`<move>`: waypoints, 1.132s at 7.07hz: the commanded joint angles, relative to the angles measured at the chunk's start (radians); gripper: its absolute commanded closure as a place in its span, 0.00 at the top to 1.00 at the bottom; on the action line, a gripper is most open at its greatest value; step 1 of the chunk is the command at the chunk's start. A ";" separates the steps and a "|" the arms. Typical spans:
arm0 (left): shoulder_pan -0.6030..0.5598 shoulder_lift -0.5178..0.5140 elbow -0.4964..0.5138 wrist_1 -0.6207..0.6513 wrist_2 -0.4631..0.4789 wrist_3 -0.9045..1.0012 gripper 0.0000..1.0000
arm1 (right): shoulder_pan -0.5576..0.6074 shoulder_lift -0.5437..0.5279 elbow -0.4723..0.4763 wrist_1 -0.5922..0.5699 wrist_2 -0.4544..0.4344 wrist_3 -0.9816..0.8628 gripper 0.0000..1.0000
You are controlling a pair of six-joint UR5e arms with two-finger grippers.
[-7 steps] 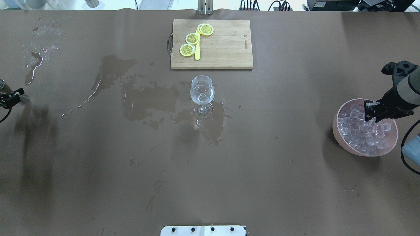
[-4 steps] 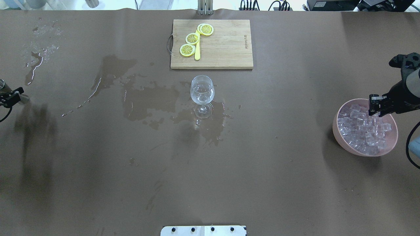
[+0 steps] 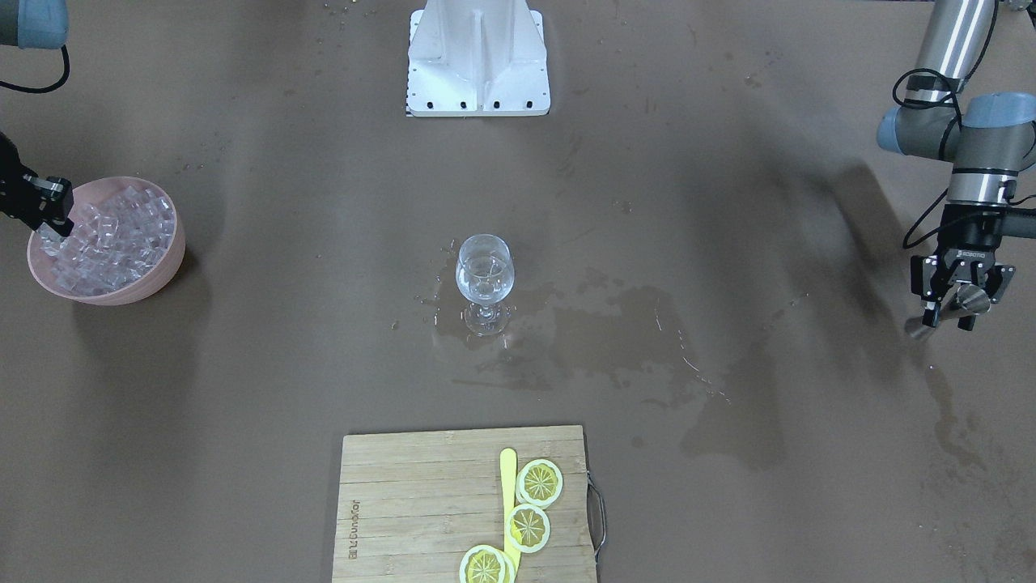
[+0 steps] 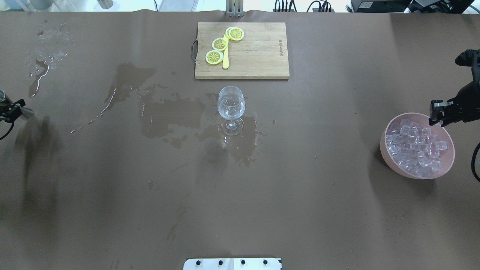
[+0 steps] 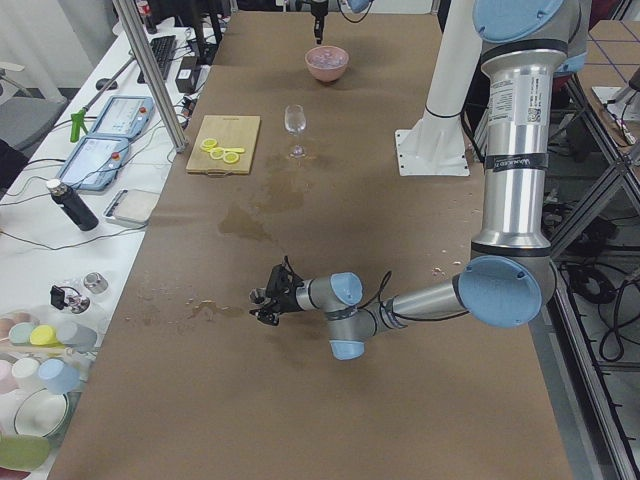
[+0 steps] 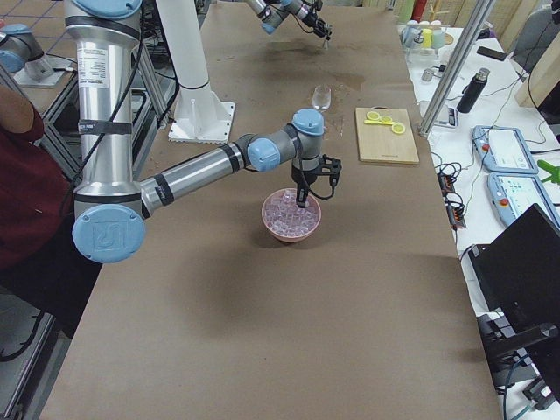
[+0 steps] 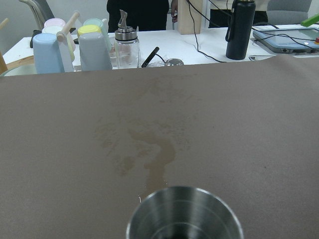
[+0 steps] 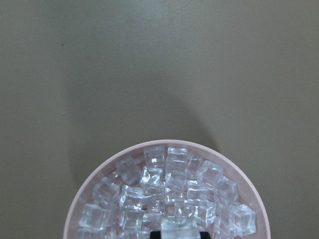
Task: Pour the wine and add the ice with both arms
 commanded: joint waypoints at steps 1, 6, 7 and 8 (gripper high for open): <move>0.000 -0.002 0.002 -0.003 -0.001 -0.009 0.39 | 0.006 -0.005 0.033 -0.001 0.000 -0.001 0.07; 0.002 -0.003 -0.003 -0.006 -0.001 -0.011 0.23 | 0.012 -0.011 0.042 -0.003 0.000 -0.001 0.08; 0.002 -0.005 -0.006 -0.008 -0.001 -0.011 0.22 | 0.012 -0.012 0.053 -0.003 0.000 -0.001 0.08; 0.000 -0.008 -0.010 -0.008 -0.001 -0.012 0.19 | 0.012 -0.012 0.059 -0.003 0.001 -0.001 0.08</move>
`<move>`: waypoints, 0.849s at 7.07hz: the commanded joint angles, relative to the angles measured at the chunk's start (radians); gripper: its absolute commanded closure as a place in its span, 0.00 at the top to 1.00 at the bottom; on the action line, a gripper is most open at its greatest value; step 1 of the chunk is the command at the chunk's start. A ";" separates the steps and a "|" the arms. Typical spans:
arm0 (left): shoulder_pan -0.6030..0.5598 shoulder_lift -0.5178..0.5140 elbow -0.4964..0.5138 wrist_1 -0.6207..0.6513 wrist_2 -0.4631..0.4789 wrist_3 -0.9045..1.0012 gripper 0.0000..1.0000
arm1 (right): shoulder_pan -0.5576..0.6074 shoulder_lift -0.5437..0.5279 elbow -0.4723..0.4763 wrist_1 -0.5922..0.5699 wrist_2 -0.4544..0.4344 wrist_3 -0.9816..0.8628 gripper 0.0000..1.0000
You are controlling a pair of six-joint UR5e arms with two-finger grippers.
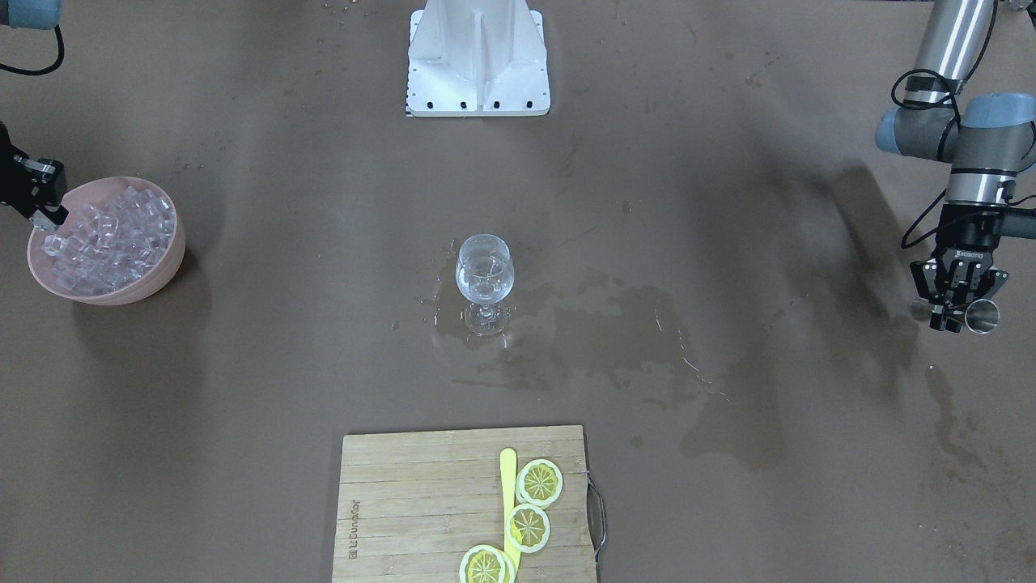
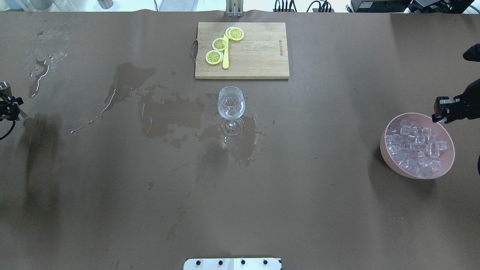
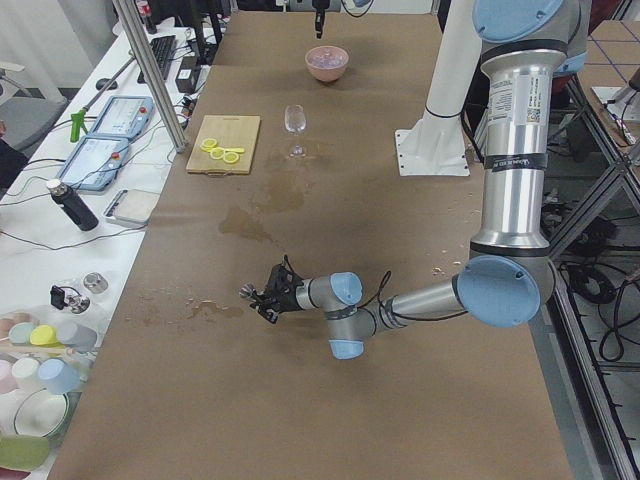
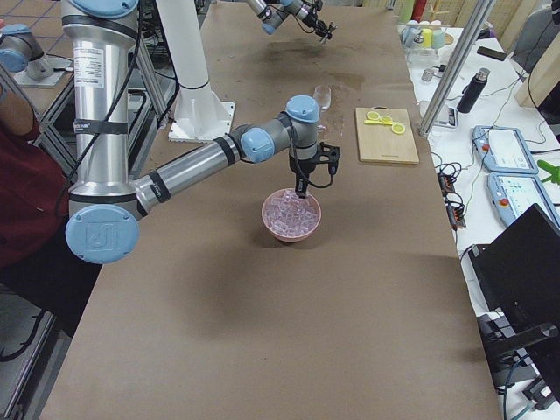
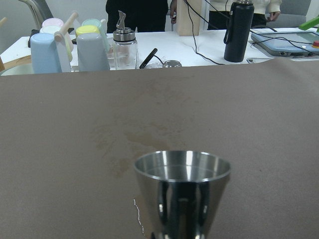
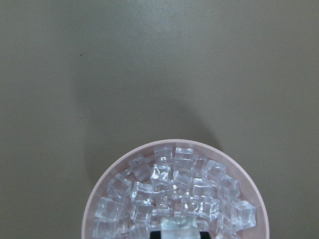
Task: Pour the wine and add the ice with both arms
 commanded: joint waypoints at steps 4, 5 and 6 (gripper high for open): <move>-0.004 -0.035 -0.063 -0.004 -0.003 -0.006 0.00 | 0.000 -0.005 0.006 0.000 0.000 0.001 0.04; -0.007 -0.064 -0.075 -0.001 -0.005 -0.004 0.00 | 0.002 -0.005 0.007 0.000 0.001 0.000 0.04; -0.012 -0.110 -0.086 0.007 -0.008 -0.004 0.00 | 0.009 -0.005 0.009 0.000 0.019 0.000 0.04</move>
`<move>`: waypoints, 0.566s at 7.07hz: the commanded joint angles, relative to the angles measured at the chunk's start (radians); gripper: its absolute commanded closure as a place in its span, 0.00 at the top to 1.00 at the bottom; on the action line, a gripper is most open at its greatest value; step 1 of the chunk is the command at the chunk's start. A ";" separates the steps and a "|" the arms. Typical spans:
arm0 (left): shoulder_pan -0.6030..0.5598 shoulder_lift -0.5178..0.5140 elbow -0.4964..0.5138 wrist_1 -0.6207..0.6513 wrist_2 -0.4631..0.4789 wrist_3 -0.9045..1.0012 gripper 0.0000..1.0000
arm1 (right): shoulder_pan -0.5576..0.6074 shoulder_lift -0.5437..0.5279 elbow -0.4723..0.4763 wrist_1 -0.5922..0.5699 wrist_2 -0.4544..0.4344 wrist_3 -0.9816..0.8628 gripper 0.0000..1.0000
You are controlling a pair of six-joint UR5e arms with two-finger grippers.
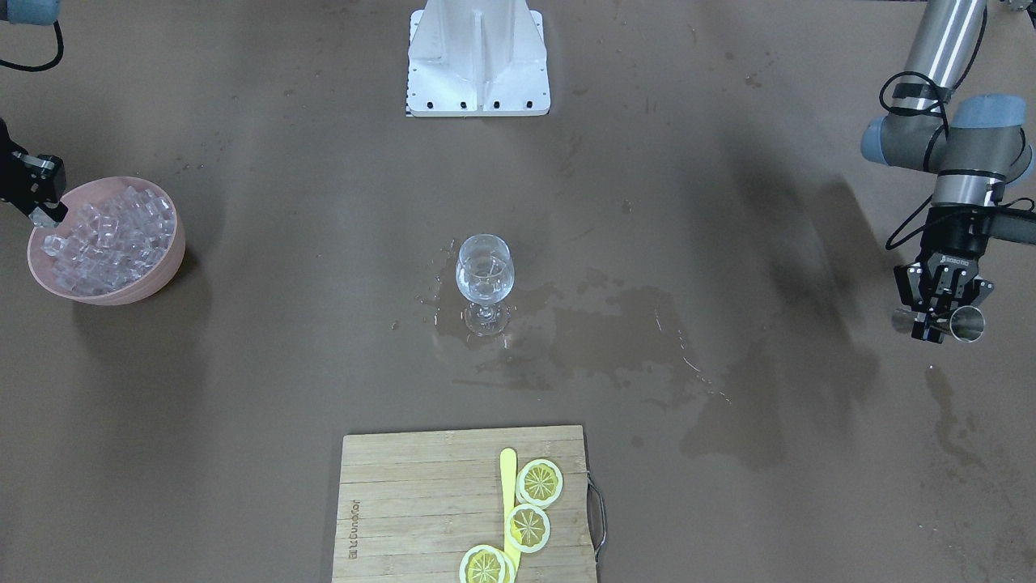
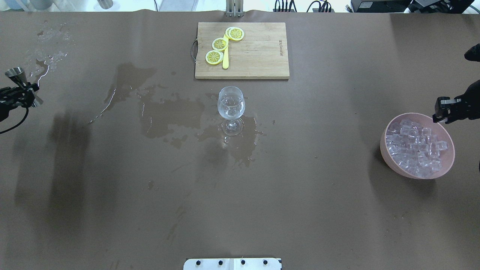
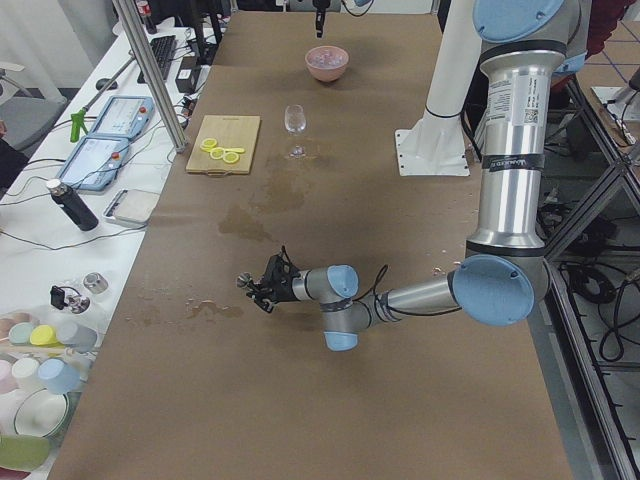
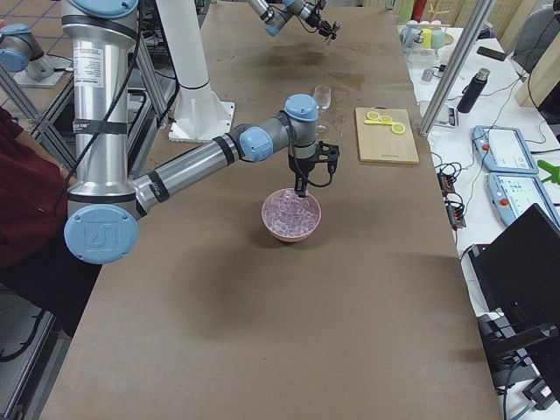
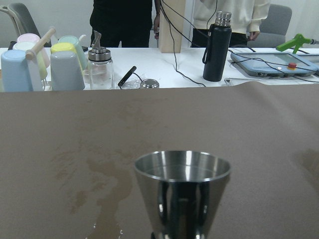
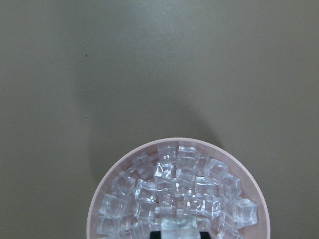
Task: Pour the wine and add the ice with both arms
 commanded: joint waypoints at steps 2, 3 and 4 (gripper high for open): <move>-0.014 -0.104 -0.105 0.091 -0.012 0.000 0.00 | 0.021 0.000 0.003 0.002 0.047 -0.001 0.04; -0.012 -0.126 -0.164 0.145 -0.021 0.000 0.00 | 0.037 0.000 0.003 0.002 0.076 -0.001 0.04; -0.009 -0.152 -0.198 0.175 -0.022 0.002 0.00 | 0.047 -0.002 0.005 0.003 0.082 -0.001 0.04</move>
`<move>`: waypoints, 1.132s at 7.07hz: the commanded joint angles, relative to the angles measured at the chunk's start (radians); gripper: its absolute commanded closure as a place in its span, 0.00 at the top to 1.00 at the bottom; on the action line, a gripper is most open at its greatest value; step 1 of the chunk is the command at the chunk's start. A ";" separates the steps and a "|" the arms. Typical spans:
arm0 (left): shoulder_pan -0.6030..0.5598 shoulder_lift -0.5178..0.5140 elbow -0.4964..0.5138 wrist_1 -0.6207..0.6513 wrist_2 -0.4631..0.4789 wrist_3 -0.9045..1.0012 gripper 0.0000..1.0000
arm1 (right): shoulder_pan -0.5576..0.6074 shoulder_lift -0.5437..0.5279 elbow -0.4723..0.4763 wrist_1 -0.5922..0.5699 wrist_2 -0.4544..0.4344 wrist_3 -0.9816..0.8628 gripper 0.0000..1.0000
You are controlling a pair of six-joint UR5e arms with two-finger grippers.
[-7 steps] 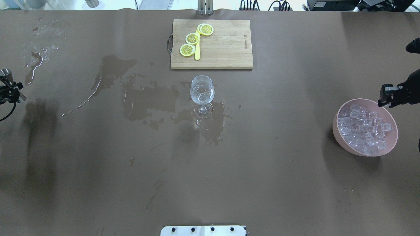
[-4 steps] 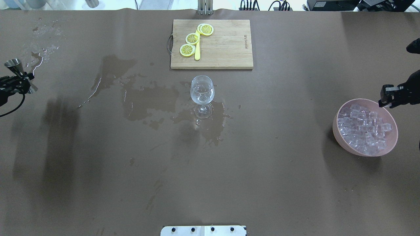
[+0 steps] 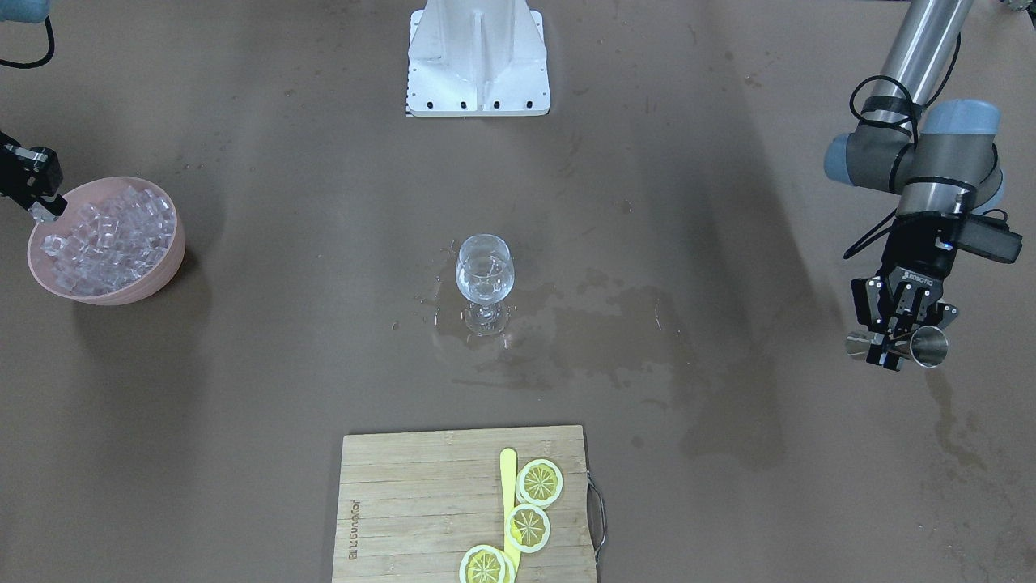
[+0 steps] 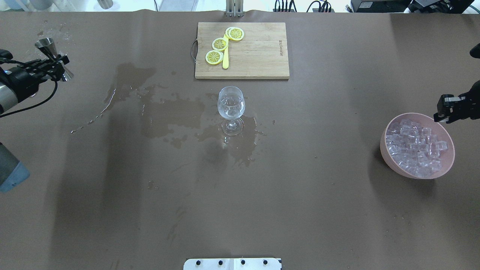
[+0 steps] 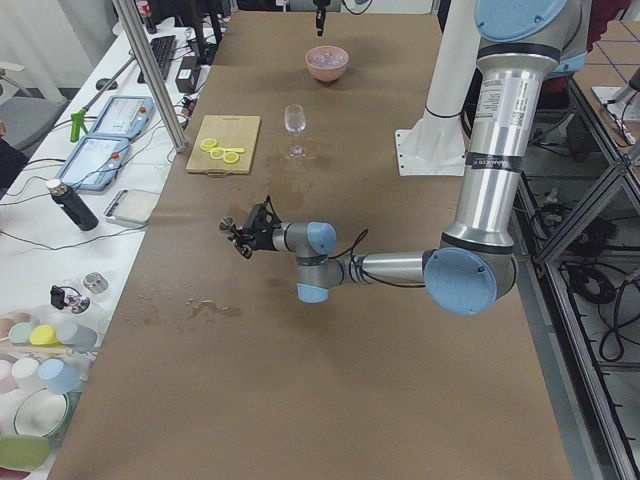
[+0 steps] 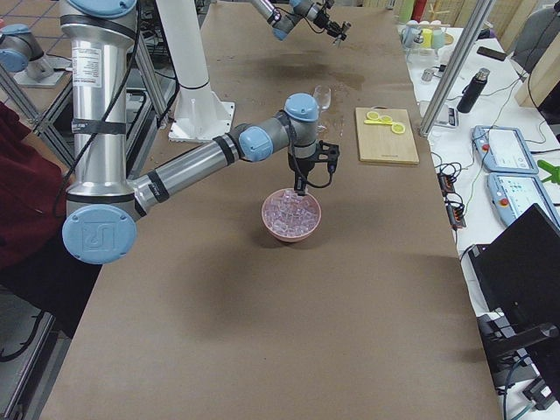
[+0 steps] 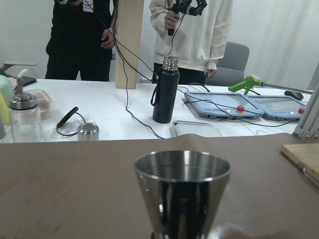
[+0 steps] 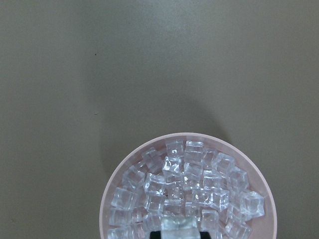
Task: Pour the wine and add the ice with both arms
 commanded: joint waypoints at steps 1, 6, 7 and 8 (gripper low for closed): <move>0.007 -0.073 -0.055 0.055 -0.004 0.003 0.00 | 0.021 -0.001 0.003 0.000 0.016 -0.003 0.04; 0.121 -0.234 -0.125 0.226 0.010 0.007 0.00 | 0.040 0.013 0.001 -0.005 0.018 -0.012 0.03; 0.134 -0.236 -0.153 0.231 0.007 0.018 0.00 | 0.044 0.019 0.003 -0.005 0.019 -0.012 0.03; 0.155 -0.253 -0.159 0.233 0.013 0.095 0.00 | 0.048 0.026 0.003 -0.005 0.024 -0.012 0.03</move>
